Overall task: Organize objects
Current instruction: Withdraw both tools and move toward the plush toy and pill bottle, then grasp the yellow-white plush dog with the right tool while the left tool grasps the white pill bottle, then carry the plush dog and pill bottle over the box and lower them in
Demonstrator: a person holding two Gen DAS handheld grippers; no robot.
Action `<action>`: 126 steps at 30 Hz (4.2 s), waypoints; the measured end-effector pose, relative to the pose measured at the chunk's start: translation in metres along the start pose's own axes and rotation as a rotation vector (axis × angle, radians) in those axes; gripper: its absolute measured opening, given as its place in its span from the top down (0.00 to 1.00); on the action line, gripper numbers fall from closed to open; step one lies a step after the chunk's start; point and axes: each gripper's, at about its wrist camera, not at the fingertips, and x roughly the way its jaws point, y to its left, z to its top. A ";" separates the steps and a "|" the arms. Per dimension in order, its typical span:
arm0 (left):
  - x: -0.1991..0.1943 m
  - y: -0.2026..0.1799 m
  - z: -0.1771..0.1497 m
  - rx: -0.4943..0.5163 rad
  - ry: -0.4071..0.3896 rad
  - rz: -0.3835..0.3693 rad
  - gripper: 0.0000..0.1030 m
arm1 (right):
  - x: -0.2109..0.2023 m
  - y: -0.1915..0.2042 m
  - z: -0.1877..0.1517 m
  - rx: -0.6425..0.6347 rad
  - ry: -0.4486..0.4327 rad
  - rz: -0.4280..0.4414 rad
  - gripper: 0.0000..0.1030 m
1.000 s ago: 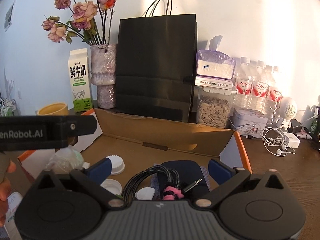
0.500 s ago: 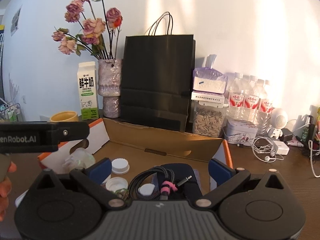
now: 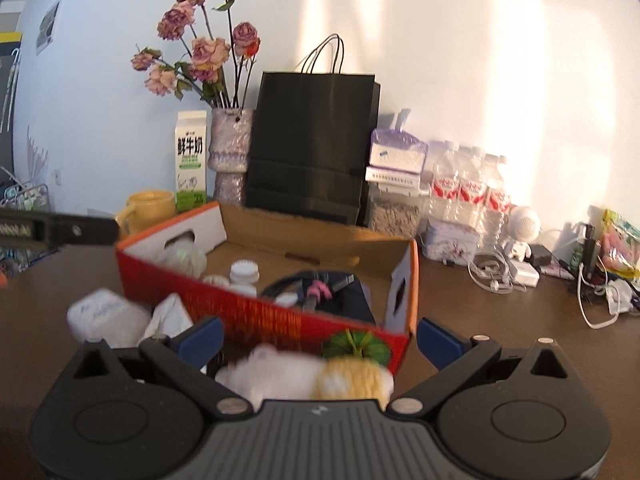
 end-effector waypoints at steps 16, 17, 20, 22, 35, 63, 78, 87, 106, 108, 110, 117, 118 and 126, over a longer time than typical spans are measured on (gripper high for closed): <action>-0.029 0.024 -0.050 -0.025 0.126 0.056 0.00 | -0.019 -0.007 -0.059 -0.005 0.123 -0.001 0.00; -0.029 0.024 -0.051 -0.025 0.127 0.055 0.00 | -0.017 -0.009 -0.059 -0.003 0.125 -0.001 0.00; -0.029 0.023 -0.051 -0.025 0.130 0.052 0.00 | -0.006 -0.013 -0.055 -0.018 0.139 0.000 0.00; -0.029 0.023 -0.052 -0.028 0.133 0.050 0.00 | 0.006 -0.015 -0.050 -0.027 0.158 -0.009 0.00; -0.018 0.021 -0.056 -0.033 0.160 0.056 0.00 | 0.055 -0.026 -0.053 0.020 0.193 0.031 0.17; -0.001 0.013 -0.058 -0.016 0.181 0.040 0.00 | 0.004 -0.025 -0.057 0.089 -0.029 0.015 0.50; 0.062 0.005 -0.050 0.053 0.223 0.096 0.00 | -0.003 -0.027 -0.059 0.101 -0.047 0.004 0.50; 0.062 0.009 -0.054 0.016 0.212 0.072 0.20 | -0.002 -0.025 -0.059 0.100 -0.046 0.004 0.50; -0.023 -0.003 -0.030 0.026 -0.031 0.020 0.20 | -0.011 -0.015 -0.050 0.115 -0.065 0.040 0.50; -0.024 -0.008 -0.025 0.030 -0.046 0.008 0.20 | -0.011 -0.009 -0.043 0.119 -0.075 0.060 0.50; -0.024 -0.013 -0.021 0.032 -0.058 0.001 0.20 | -0.011 -0.003 -0.035 0.114 -0.085 0.069 0.50; -0.016 -0.023 -0.011 0.038 -0.088 0.006 0.20 | -0.004 0.010 -0.009 0.100 -0.118 0.082 0.50; -0.015 -0.023 -0.010 0.036 -0.092 0.004 0.20 | -0.002 0.011 -0.007 0.101 -0.120 0.080 0.50; 0.007 -0.025 0.012 0.021 -0.124 0.012 0.20 | 0.018 0.011 0.013 0.100 -0.118 0.066 0.50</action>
